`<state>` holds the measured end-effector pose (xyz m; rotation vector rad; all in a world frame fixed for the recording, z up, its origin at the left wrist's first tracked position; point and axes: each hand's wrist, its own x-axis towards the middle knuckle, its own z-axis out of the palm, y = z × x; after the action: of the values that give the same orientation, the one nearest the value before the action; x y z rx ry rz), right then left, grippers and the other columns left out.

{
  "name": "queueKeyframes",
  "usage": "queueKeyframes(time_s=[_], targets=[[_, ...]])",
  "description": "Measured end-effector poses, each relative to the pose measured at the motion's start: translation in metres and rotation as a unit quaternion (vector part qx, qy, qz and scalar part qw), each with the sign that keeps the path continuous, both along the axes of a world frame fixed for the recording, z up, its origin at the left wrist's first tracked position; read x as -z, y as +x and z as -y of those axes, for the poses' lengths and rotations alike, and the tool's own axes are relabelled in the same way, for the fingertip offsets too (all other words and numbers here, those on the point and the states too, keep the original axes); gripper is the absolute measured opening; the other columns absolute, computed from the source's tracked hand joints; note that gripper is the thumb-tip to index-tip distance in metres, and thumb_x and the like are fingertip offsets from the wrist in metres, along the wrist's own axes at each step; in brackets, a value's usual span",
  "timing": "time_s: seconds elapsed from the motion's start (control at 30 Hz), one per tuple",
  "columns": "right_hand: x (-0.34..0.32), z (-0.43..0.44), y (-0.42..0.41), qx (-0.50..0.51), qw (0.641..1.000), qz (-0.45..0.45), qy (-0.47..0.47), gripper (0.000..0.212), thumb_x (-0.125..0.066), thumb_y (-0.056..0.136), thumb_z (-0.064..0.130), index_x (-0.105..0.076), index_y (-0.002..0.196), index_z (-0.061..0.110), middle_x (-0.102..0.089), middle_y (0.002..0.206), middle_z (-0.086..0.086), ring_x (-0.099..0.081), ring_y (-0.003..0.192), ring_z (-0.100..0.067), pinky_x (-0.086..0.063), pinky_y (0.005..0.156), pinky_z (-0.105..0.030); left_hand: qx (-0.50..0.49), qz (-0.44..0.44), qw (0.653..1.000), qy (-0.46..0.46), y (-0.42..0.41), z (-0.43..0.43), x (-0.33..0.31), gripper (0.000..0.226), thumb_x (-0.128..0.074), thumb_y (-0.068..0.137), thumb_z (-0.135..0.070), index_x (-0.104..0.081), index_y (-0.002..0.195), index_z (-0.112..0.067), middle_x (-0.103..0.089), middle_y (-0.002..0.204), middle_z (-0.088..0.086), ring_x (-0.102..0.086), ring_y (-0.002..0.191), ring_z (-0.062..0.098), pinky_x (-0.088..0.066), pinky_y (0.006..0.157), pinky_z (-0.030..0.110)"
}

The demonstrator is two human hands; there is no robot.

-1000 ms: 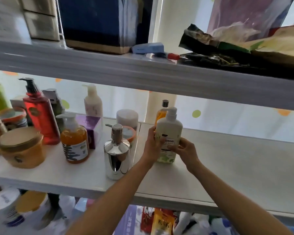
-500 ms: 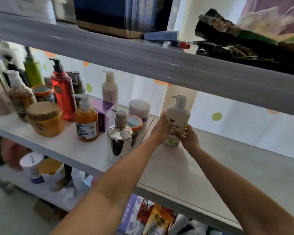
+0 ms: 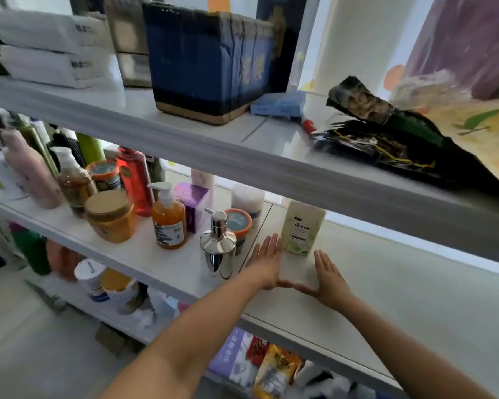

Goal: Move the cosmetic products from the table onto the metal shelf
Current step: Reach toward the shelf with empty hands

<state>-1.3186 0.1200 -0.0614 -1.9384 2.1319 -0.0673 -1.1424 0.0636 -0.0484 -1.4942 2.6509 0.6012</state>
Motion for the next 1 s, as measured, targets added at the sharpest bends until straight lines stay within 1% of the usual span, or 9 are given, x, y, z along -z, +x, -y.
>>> queueKeyframes(time_s=[0.37,0.5,0.57,0.63,0.73,0.8,0.87,0.9,1.0], targets=[[-0.001,-0.097,0.072,0.03,0.999,-0.012,0.018,0.118,-0.056,0.077,0.068,0.018,0.148,0.01,0.022,0.157,-0.005,0.016,0.145,-0.018,0.005,0.117,-0.032,0.142,0.058,0.987,-0.048,0.069,-0.069,0.0,0.112,-0.057,0.085,-0.058,0.022,0.148,-0.009,0.028,0.156,0.006,0.024,0.144,0.022,0.015,0.115,0.037],[0.0,-0.123,0.132,0.011,1.0,-0.019,0.017,0.113,-0.058,0.08,0.062,0.018,0.148,0.014,0.023,0.156,-0.003,0.017,0.145,-0.016,0.001,0.12,-0.034,0.146,0.04,0.987,-0.054,0.127,-0.096,0.011,0.106,-0.059,0.091,-0.044,0.025,0.148,-0.012,0.033,0.154,0.003,0.026,0.143,0.021,0.02,0.107,0.033],[0.0,-0.126,0.168,-0.003,1.0,-0.007,0.023,0.114,-0.059,0.079,0.062,0.018,0.148,0.015,0.023,0.156,-0.001,0.016,0.145,-0.016,0.002,0.119,-0.034,0.139,0.038,0.988,-0.047,0.164,-0.106,0.017,0.107,-0.059,0.091,-0.047,0.025,0.148,-0.013,0.033,0.154,0.004,0.026,0.144,0.021,0.02,0.107,0.033],[0.0,-0.124,0.209,-0.027,0.999,0.007,0.028,0.118,-0.056,0.074,0.069,0.017,0.149,0.016,0.022,0.156,-0.001,0.014,0.146,-0.016,0.001,0.119,-0.033,0.118,0.048,0.991,-0.039,0.207,-0.112,0.022,0.109,-0.057,0.088,-0.054,0.023,0.149,-0.012,0.03,0.155,0.004,0.024,0.144,0.022,0.019,0.109,0.034],[0.001,-0.111,0.271,-0.098,0.995,0.013,0.035,0.13,-0.037,0.055,0.087,0.016,0.148,0.013,0.023,0.154,0.0,0.01,0.147,-0.019,0.001,0.118,-0.031,0.052,0.06,0.996,-0.036,0.276,-0.113,0.03,0.11,-0.056,0.087,-0.059,0.02,0.15,-0.01,0.026,0.157,0.005,0.021,0.145,0.024,0.014,0.114,0.039],[0.003,-0.099,0.318,-0.157,0.987,0.01,0.035,0.128,-0.041,0.06,0.086,0.014,0.149,0.011,0.022,0.153,0.001,0.008,0.147,-0.019,0.0,0.12,-0.03,-0.004,0.068,0.997,-0.031,0.323,-0.112,0.036,0.109,-0.055,0.087,-0.059,0.02,0.15,-0.011,0.031,0.154,0.001,0.021,0.146,0.024,0.013,0.115,0.041],[0.006,-0.085,0.367,-0.213,0.976,0.008,0.035,0.129,-0.035,0.057,0.091,0.013,0.149,0.013,0.02,0.154,0.001,0.005,0.147,-0.02,-0.005,0.121,-0.034,-0.063,0.066,0.996,-0.017,0.372,-0.114,0.037,0.109,-0.055,0.087,-0.059,0.021,0.149,-0.012,0.031,0.154,0.0,0.021,0.146,0.024,0.01,0.117,0.043],[0.007,-0.077,0.393,-0.236,0.971,0.009,0.035,0.127,-0.035,0.058,0.091,0.014,0.149,0.016,0.019,0.156,0.001,0.005,0.147,-0.019,-0.007,0.121,-0.036,-0.092,0.063,0.994,-0.012,0.396,-0.116,0.036,0.109,-0.055,0.086,-0.06,0.02,0.149,-0.012,0.029,0.156,0.003,0.02,0.146,0.024,0.009,0.117,0.043],[0.01,-0.052,0.468,-0.313,0.948,0.02,0.042,0.118,-0.056,0.073,0.072,0.016,0.149,0.017,0.019,0.157,0.001,0.008,0.147,-0.018,-0.009,0.121,-0.037,-0.178,0.045,0.983,-0.005,0.468,-0.125,0.034,0.108,-0.056,0.087,-0.057,0.018,0.15,-0.009,0.022,0.158,0.008,0.017,0.147,0.026,0.008,0.119,0.042]])
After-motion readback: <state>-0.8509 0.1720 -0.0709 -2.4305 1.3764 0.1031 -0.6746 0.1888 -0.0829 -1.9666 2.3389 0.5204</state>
